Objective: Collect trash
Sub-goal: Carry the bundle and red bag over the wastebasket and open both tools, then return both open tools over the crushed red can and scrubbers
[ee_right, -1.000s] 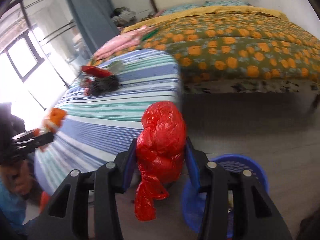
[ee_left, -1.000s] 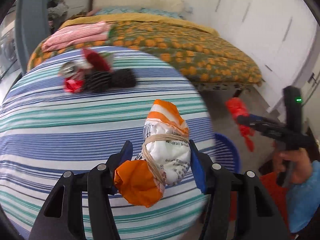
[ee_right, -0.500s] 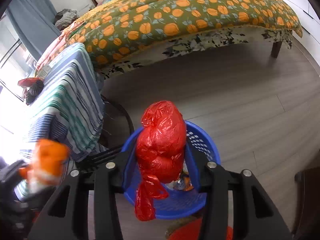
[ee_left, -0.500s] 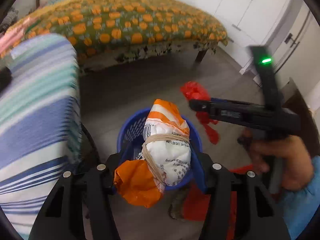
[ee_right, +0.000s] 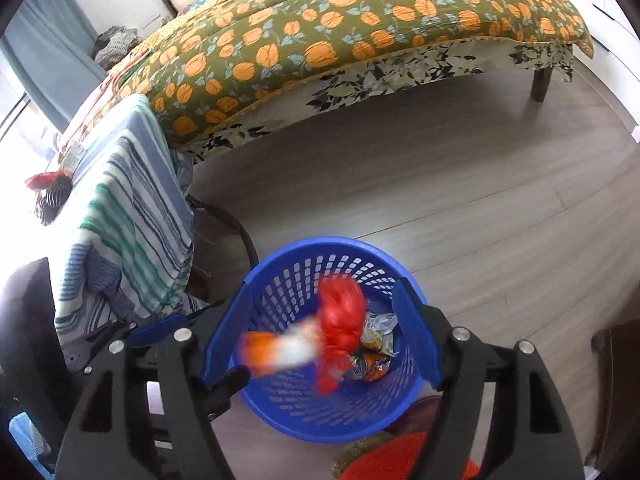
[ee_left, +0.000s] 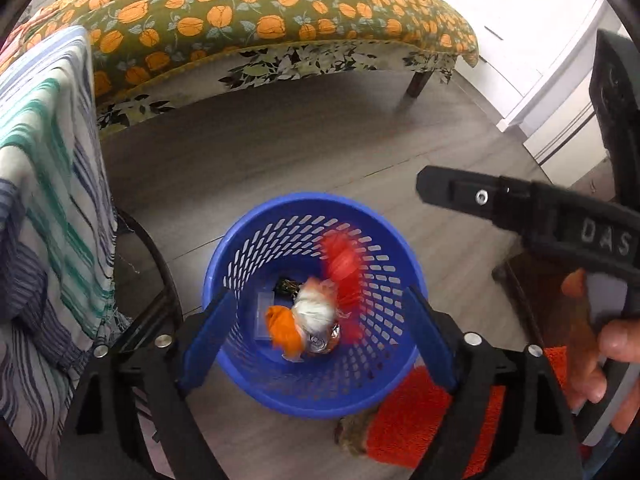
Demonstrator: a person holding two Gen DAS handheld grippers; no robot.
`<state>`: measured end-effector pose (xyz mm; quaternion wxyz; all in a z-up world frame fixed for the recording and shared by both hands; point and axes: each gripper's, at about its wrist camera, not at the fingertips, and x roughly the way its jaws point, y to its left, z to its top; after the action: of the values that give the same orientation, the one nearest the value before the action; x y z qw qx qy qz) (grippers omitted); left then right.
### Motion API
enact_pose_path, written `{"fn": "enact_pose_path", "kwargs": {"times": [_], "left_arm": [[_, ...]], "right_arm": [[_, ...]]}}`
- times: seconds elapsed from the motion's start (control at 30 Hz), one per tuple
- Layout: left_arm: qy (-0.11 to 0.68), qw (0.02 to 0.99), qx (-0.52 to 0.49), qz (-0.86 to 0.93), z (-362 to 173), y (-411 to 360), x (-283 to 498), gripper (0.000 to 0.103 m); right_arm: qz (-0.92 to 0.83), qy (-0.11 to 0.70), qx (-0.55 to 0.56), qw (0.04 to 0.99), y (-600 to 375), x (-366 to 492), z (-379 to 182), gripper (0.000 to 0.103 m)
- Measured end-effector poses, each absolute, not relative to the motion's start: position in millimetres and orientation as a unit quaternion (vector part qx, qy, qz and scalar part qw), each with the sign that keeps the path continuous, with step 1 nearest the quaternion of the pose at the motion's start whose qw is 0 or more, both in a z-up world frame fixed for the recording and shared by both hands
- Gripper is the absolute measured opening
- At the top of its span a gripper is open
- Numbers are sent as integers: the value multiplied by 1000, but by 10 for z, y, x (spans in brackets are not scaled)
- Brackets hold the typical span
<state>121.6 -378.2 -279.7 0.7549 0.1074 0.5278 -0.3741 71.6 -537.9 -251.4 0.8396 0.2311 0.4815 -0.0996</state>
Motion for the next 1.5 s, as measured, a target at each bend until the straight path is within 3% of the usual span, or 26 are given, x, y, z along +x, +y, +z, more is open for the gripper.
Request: {"fn": "enact_pose_path", "kwargs": {"times": [0.27,0.47,0.9,1.17,1.5], "left_arm": [[471,782,91,-399,-2111,-3166,922,94],[433,828,88,-346,-1755,-2240,918,96],[461,876,13,-145,-1841,-22,1591,97],[471,873,27,-123,-1786,169,2205,97],[475,869,74,-118,-1920,-216,3180,97]], "right_arm": [[-121,462,211,853,-5324,727,-2399,74],[-117,431,141,884,-4933,772,-2232,79],[58,400,7,915,-2844,1137,-1801,80],[128,438,-44,889,-1678,1902,-1930,81],[123,444,-44,887,-1534,2152,-2037,86]]}}
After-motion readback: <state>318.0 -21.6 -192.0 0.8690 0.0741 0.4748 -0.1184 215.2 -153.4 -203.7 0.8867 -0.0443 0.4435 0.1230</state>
